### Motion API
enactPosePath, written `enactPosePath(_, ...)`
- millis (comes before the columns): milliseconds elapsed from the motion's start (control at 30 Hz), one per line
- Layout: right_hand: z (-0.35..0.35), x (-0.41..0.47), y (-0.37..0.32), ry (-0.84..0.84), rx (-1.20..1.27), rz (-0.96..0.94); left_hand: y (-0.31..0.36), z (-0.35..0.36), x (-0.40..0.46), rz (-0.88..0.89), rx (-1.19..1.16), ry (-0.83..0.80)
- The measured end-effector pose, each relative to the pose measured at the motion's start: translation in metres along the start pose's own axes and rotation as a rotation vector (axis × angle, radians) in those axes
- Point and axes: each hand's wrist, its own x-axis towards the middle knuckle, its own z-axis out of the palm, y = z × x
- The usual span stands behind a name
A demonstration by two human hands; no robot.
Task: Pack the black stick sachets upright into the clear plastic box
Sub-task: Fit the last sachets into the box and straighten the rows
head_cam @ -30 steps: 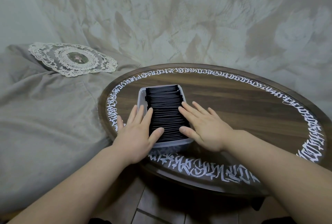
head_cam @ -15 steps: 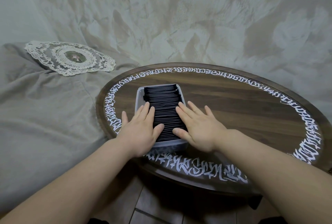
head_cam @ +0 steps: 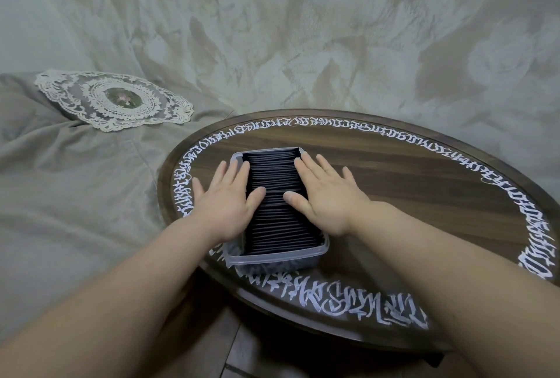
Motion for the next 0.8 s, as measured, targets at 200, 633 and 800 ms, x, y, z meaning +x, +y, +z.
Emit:
enactPosePath(200, 0.01, 0.014, 0.009, -0.085, 0.003, 0.005, -0.002, 0.008, 0.008, 0.068, -0.026, -0.003)
enactPosePath(633, 0.004, 0.024, 0.018, -0.045, 0.022, 0.004, -0.001, 0.002, 0.024, 0.042, 0.026, -0.038)
enactPosePath(800, 0.004, 0.025, 0.018, -0.044, -0.032, 0.0, -0.004, 0.006, 0.024, 0.042, 0.046, -0.026)
